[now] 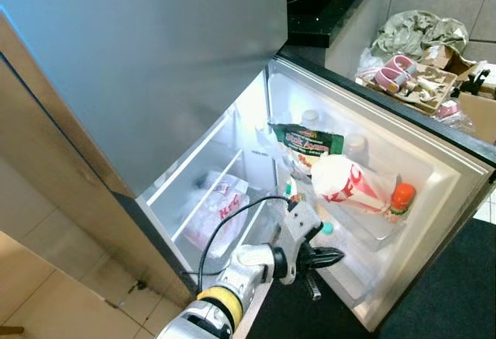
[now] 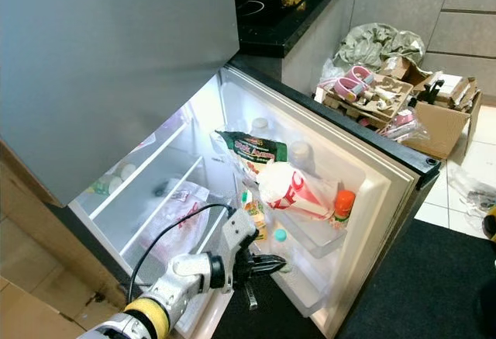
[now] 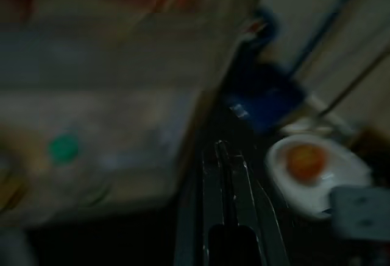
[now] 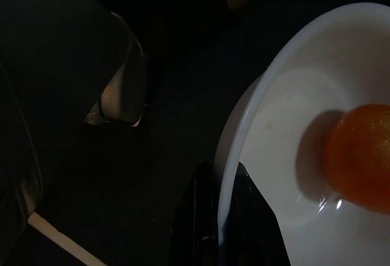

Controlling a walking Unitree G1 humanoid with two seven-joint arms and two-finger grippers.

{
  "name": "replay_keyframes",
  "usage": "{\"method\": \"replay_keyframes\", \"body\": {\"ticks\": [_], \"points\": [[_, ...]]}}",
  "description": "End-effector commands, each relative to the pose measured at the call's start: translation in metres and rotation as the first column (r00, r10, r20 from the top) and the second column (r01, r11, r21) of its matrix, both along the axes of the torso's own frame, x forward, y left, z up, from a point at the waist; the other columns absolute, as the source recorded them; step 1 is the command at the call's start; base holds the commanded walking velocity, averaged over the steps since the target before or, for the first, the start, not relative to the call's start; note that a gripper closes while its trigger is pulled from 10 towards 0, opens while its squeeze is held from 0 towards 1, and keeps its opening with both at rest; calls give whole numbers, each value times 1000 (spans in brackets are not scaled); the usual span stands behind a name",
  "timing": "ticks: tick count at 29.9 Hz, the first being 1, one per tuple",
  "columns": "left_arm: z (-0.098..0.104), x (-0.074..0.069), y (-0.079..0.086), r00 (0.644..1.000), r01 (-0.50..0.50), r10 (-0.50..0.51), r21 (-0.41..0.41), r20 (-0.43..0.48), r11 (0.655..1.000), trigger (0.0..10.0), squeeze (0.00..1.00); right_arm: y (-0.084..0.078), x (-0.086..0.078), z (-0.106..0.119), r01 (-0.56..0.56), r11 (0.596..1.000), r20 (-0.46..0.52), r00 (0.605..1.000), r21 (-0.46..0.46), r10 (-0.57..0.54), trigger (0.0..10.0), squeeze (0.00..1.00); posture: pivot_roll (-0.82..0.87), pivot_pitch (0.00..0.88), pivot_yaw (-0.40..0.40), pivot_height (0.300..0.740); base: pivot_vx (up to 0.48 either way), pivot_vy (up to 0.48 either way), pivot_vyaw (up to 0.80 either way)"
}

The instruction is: Restocking fridge

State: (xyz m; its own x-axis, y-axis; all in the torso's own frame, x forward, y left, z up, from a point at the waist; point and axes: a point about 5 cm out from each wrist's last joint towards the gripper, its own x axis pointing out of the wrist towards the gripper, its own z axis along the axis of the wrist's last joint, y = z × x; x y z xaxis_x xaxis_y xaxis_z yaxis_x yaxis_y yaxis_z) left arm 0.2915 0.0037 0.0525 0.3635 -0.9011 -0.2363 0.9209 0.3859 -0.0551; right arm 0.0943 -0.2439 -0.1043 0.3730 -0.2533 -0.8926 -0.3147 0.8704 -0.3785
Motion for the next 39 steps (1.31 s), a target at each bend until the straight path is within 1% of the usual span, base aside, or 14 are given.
{"method": "replay_keyframes", "body": {"ticks": [1, 2, 4, 5, 6, 7, 8, 10, 11, 13, 19, 24, 34, 39], "points": [[-25, -8, 14, 992, -125, 128, 128, -16, 984, 10000, 0, 6, 4, 0, -58, 998, 24, 998, 13, 58, 10000, 0, -178, 87, 85, 740, 0, 0, 0], [-25, -8, 14, 992, -125, 128, 128, -16, 984, 10000, 0, 6, 4, 0, -58, 998, 24, 998, 13, 58, 10000, 0, -178, 87, 85, 740, 0, 0, 0], [-45, -7, 64, 950, -295, 310, 213, -39, 931, 10000, 0, 7, 8, 2, -138, 990, 39, 990, -2, 138, 10000, 0, -157, 81, 57, 740, 0, 0, 0], [-45, -7, 64, 950, -295, 310, 213, -39, 931, 10000, 0, 7, 8, 2, -138, 990, 39, 990, -2, 138, 10000, 0, -157, 81, 57, 740, 0, 0, 0], [-52, -9, 80, 926, -354, 375, 240, -49, 904, 10000, 0, 8, 10, 2, -166, 986, 44, 985, -7, 167, 10000, 0, -157, 81, 57, 740, 0, 0, 0], [-58, -13, 97, 894, -417, 444, 255, -59, 873, 10000, 0, 1, 29, 10, -210, 978, 85, 974, -16, 211, 10000, 0, -145, 81, 40, 740, 0, 0, 0], [-58, -13, 97, 894, -417, 444, 255, -59, 873, 10000, 0, 1, 29, 10, -210, 978, 85, 974, -16, 211, 10000, 0, -145, 81, 40, 740, 0, 0, 0], [-69, -23, 117, 846, -494, 530, 282, -63, 822, 10000, 0, -5, 66, 27, -271, 963, 153, 951, -14, 269, 10000, 0, -142, 82, 33, 740, 0, 0, 0], [-69, -23, 117, 846, -494, 530, 282, -63, 822, 10000, 0, -5, 66, 27, -271, 963, 153, 951, -14, 269, 10000, 0, -142, 82, 33, 740, 0, 0, 0], [-84, -41, 129, 821, -520, 567, 323, -67, 791, 10000, 0, 3, 94, 37, -346, 938, 172, 923, -21, 345, 10000, 0, -136, 83, 16, 740, 0, 0, 0], [-99, -61, 135, 793, -535, 602, 364, -95, 762, 10000, 0, 15, 103, 39, -427, 904, 182, 886, -36, 426, 10000, 0, -137, 77, 9, 740, 0, 0, 0], [-101, -64, 136, 787, -540, 609, 370, -97, 756, 10000, 0, 17, 103, 39, -430, 902, 187, 884, -34, 428, 10000, 0, -135, 75, 12, 740, 0, 0, 0], [-100, -64, 137, 784, -548, 614, 370, -84, 750, 10000, 0, 3, 106, 44, -427, 901, 163, 887, -71, 433, 10000, 0, -130, 64, 24, 740, 0, 0, 0], [-100, -63, 139, 784, -549, 616, 375, -80, 747, 10000, 0, -17, 110, 53, -449, 882, 147, 871, -143, 468, 10000, 0, -130, 57, 34, 740, 0, 0, 0]]}}
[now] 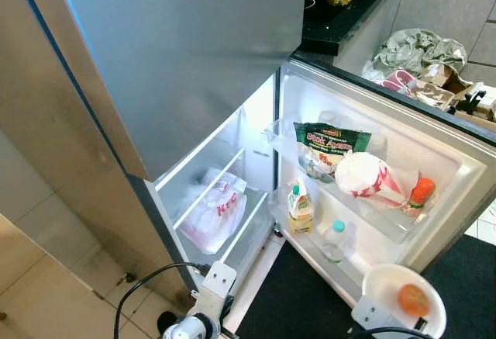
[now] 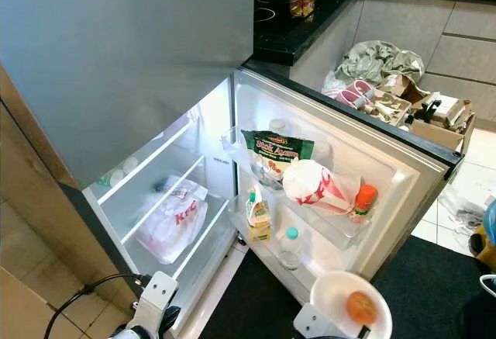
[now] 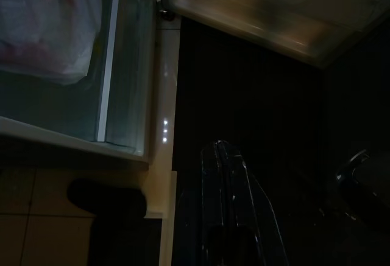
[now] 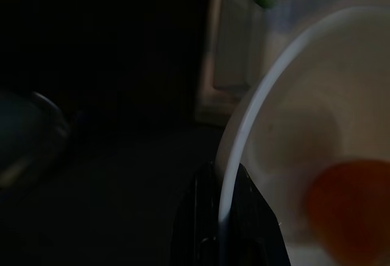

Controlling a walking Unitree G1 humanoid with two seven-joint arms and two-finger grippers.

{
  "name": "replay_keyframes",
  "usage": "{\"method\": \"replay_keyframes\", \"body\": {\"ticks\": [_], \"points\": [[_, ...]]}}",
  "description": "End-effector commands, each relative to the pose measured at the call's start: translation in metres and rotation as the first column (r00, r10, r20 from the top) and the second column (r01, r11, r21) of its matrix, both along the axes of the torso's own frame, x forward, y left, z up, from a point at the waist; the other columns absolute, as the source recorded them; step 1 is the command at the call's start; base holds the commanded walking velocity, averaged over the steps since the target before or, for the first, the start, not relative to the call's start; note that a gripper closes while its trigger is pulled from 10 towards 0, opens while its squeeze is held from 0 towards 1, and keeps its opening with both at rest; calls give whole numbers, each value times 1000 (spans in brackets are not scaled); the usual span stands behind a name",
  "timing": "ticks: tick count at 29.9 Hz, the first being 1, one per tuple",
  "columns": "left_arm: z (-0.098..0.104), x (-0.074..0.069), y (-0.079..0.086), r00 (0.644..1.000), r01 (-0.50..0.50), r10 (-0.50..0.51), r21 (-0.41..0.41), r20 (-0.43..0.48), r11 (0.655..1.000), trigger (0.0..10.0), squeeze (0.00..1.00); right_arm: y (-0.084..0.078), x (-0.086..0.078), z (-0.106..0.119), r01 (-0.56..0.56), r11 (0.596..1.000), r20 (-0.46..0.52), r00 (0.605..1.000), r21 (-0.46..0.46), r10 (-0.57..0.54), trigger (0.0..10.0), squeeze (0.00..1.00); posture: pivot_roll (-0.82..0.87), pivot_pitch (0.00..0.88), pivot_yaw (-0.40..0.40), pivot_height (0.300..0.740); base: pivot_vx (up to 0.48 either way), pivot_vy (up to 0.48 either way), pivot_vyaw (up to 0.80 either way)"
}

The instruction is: Restocking fridge

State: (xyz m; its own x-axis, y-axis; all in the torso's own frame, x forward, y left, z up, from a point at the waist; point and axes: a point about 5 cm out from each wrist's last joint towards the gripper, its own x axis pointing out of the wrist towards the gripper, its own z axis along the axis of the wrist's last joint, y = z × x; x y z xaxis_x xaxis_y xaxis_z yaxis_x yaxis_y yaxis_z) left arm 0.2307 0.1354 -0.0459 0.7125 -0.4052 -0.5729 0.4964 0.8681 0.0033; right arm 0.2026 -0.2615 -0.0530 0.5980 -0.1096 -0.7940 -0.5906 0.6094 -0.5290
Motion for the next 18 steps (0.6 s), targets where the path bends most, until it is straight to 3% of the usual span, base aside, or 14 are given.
{"method": "replay_keyframes", "body": {"ticks": [1, 2, 5, 7, 8, 9, 11, 13, 15, 16, 18], "points": [[-2, -3, 7, 1000, -3, 3, 23, -5, 1000, 10000, 0, 1, 2, 1, -17, 1000, 18, 1000, -3, 17, 10000, 0, -130, 57, 34, 740, 0, 0, 0], [-1, -1, 8, 1000, -1, 1, 25, 0, 1000, 10000, 0, -12, 8, 10, -29, 999, 49, 998, -26, 31, 10000, 0, -129, 58, 37, 740, 0, 0, 0], [0, -1, 8, 1000, -1, 1, 26, 1, 1000, 10000, 0, -19, 10, 15, -37, 999, 61, 997, -38, 39, 10000, 0, -129, 58, 37, 740, 0, 0, 0], [1, 1, 8, 1000, -2, 1, 26, 6, 1000, 10000, 0, -36, 17, 28, -28, 998, 99, 994, -62, 35, 10000, 0, -126, 60, 42, 740, 0, 0, 0], [1, 1, 8, 1000, -2, 1, 26, 6, 1000, 10000, 0, -36, 17, 28, -28, 998, 99, 994, -62, 35, 10000, 0, -126, 60, 42, 740, 0, 0, 0], [1, 1, 8, 1000, -2, 2, 25, 9, 1000, 10000, 0, -50, 21, 39, -15, 995, 130, 991, -97, 27, 10000, 0, -125, 61, 44, 740, 0, 0, 0], [2, 2, 8, 1000, -2, 2, 24, 15, 1000, 10000, 0, -78, 27, 60, 52, 985, 196, 980, -163, -20, 10000, 0, -121, 60, 46, 740, 0, 0, 0], [2, 2, 8, 1000, -2, 2, 24, 15, 1000, 10000, 0, -78, 27, 60, 52, 985, 196, 980, -163, -20, 10000, 0, -121, 60, 46, 740, 0, 0, 0], [3, 3, 9, 1000, -3, 3, 24, 17, 1000, 10000, 0, -101, 28, 77, 129, 968, 242, 967, -214, -76, 10000, 0, -117, 59, 44, 740, 0, 0, 0], [3, 3, 9, 1000, -3, 3, 24, 17, 1000, 10000, 0, -101, 28, 77, 129, 968, 242, 967, -214, -76, 10000, 0, -117, 59, 44, 740, 0, 0, 0], [3, 3, 11, 1000, -9, 8, 27, 18, 1000, 10000, 0, -126, 24, 95, 241, 936, 299, 941, -256, -160, 10000, 0, -111, 58, 32, 740, 0, 0, 0]]}}
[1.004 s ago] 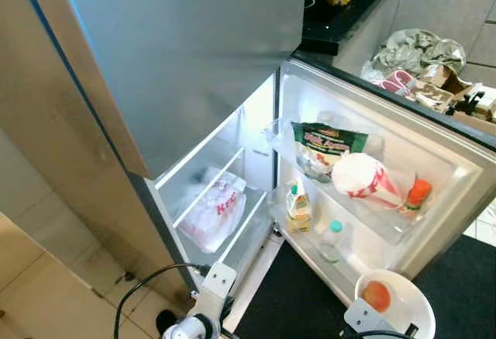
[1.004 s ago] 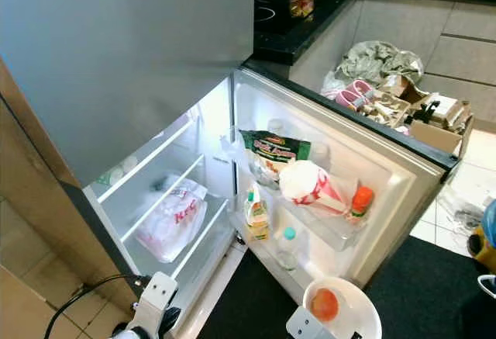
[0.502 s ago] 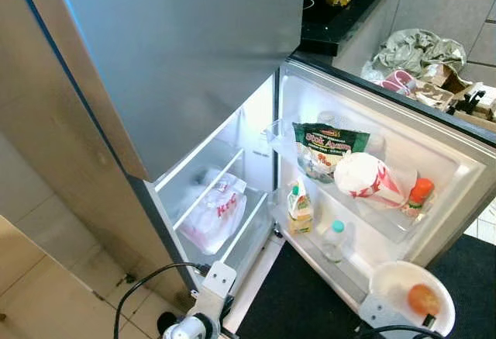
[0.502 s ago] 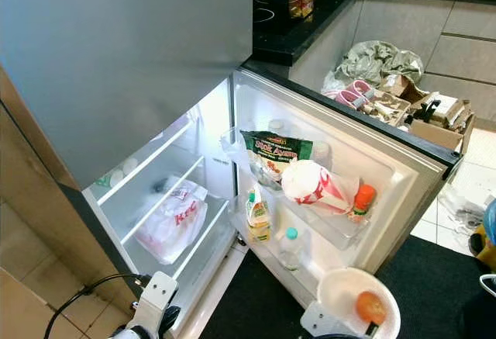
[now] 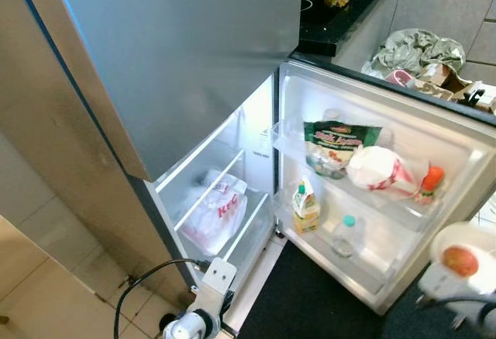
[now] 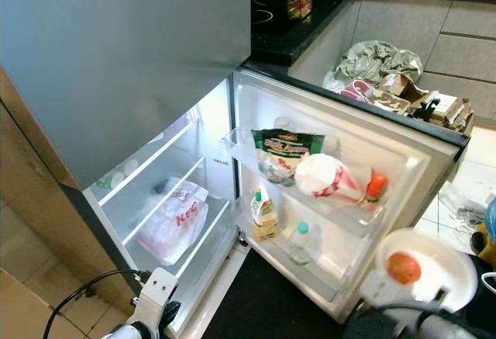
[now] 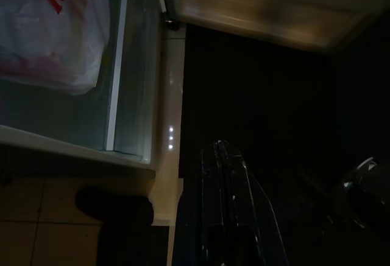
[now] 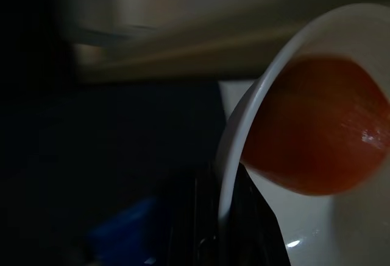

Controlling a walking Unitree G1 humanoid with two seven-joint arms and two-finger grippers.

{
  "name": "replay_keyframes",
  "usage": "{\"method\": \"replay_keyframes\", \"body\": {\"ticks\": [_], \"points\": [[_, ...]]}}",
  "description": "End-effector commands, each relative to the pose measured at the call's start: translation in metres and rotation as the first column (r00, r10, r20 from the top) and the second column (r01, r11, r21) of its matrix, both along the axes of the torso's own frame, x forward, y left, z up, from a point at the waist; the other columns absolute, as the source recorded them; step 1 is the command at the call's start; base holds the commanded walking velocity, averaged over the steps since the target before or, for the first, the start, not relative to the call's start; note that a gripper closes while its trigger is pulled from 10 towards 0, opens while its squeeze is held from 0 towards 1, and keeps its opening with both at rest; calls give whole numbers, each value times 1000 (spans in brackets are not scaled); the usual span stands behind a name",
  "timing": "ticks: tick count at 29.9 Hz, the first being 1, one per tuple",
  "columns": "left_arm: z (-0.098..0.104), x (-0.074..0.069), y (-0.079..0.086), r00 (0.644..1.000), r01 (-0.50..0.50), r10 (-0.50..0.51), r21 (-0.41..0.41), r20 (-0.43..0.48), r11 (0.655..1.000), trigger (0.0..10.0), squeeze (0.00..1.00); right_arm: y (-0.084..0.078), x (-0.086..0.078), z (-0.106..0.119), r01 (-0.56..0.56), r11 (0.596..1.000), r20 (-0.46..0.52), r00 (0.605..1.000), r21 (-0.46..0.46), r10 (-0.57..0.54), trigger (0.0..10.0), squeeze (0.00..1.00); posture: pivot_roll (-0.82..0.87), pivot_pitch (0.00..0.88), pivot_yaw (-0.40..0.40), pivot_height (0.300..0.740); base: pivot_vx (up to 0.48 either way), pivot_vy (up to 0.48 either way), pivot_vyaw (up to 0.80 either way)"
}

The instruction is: Restocking fridge

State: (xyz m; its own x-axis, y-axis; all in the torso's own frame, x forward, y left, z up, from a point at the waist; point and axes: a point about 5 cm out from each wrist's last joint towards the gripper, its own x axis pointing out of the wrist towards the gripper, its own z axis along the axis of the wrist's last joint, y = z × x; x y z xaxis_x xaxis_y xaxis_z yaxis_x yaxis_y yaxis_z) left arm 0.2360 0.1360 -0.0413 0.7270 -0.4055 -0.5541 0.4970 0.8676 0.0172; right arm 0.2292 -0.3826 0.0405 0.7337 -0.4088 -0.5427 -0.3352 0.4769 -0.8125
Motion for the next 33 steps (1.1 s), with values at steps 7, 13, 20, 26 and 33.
{"method": "replay_keyframes", "body": {"ticks": [7, 13, 20, 26, 33], "points": [[-3, -4, 10, 1000, -26, 27, 21, -7, 999, 10000, 0, -3, -10, -7, 121, 991, 62, 990, 57, -125, 10000, 0, -109, 61, 20, 740, 0, 0, 0], [-6, -9, 6, 999, -25, 25, 10, -22, 1000, 10000, 0, 65, -16, -60, 62, 960, 21, 997, 272, -70, 10000, 0, -95, 63, 24, 740, 0, 0, 0], [-11, -11, 13, 977, -202, 199, -40, -80, 979, 10000, 0, 116, -13, -82, 97, 864, 41, 990, 494, -134, 10000, 0, -89, 62, 31, 740, 0, 0, 0], [-9, -8, 16, 963, -262, 259, -53, -70, 963, 10000, 0, 146, -7, -86, 22, 827, 53, 997, 562, -63, 10000, 0, -77, 60, 31, 740, 0, 0, 0], [-8, -6, 17, 960, -276, 272, -58, -65, 959, 10000, 0, 164, -5, -88, -31, 807, 55, 998, 590, -2, 10000, 0, -75, 56, 29, 740, 0, 0, 571]]}}
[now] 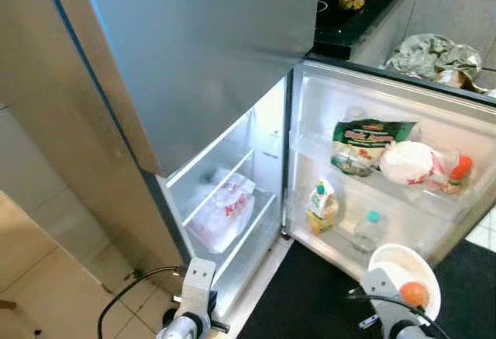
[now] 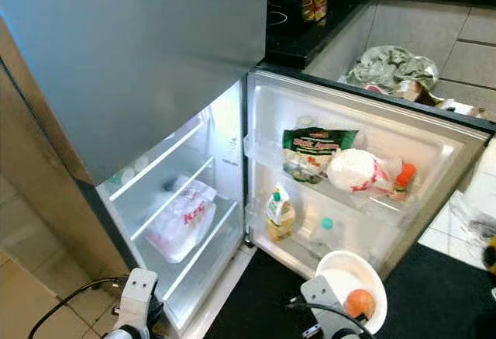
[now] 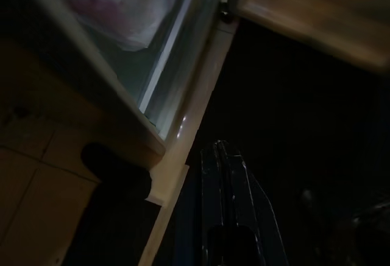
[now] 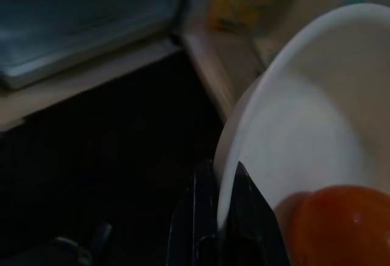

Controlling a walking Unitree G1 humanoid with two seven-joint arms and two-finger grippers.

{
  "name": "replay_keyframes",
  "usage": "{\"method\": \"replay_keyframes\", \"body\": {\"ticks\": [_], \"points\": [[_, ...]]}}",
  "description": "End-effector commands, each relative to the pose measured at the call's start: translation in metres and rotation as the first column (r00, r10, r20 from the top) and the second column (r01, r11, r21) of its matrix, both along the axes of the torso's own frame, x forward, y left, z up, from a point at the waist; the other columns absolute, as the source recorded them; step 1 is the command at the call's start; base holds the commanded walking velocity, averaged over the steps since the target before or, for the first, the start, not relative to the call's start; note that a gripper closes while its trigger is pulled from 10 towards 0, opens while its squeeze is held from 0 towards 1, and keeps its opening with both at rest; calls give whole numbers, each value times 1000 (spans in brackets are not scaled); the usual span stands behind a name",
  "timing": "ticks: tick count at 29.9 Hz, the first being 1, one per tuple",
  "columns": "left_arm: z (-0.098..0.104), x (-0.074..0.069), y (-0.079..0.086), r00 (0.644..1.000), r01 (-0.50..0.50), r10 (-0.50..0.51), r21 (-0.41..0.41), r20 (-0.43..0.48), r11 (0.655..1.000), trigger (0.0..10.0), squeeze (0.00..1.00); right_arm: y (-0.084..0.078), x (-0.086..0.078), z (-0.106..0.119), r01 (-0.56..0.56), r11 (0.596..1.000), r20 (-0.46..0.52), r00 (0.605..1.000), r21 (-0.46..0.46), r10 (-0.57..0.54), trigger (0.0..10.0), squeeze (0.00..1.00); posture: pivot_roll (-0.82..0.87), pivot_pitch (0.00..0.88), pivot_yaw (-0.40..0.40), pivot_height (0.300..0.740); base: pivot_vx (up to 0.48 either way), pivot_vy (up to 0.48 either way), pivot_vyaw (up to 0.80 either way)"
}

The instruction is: Restocking fridge

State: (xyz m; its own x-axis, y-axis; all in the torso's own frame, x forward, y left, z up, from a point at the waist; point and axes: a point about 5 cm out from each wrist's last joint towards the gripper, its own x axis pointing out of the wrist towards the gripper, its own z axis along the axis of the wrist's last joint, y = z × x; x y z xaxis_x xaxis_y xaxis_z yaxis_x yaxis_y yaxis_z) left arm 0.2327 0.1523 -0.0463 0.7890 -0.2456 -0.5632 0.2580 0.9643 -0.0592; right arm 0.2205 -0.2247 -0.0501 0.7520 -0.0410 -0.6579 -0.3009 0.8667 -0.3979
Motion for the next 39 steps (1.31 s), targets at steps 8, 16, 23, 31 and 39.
{"method": "replay_keyframes", "body": {"ticks": [8, 16, 23, 31, 39], "points": [[0, 2, 0, 1000, -11, 11, 3, -19, 1000, 10000, 0, 16, 1, -1, -37, 998, 6, 999, 52, 37, 10000, 0, -80, 38, 41, 740, 0, 0, 800], [0, 5, 1, 1000, -4, 5, 33, -27, 999, 10000, 0, 16, 0, -2, -52, 998, -1, 999, 45, 52, 10000, 0, -85, 29, 47, 740, 0, 0, 800], [4, 8, -3, 999, 37, -37, 41, 3, 998, 10000, 0, 17, 0, -3, -66, 997, -4, 998, 40, 67, 10000, 0, -83, 27, 49, 740, 0, 0, 800], [4, 8, -5, 998, 58, -58, 51, 5, 997, 10000, 0, 16, -3, -4, -72, 997, -8, 997, 33, 72, 10000, 0, -87, 27, 59, 740, 0, 0, 800], [1, 6, -8, 996, 79, -77, 40, -36, 996, 10000, 0, 12, -3, -3, -83, 996, -14, 996, 17, 84, 10000, 0, -87, 27, 59, 740, 0, 0, 800]]}}
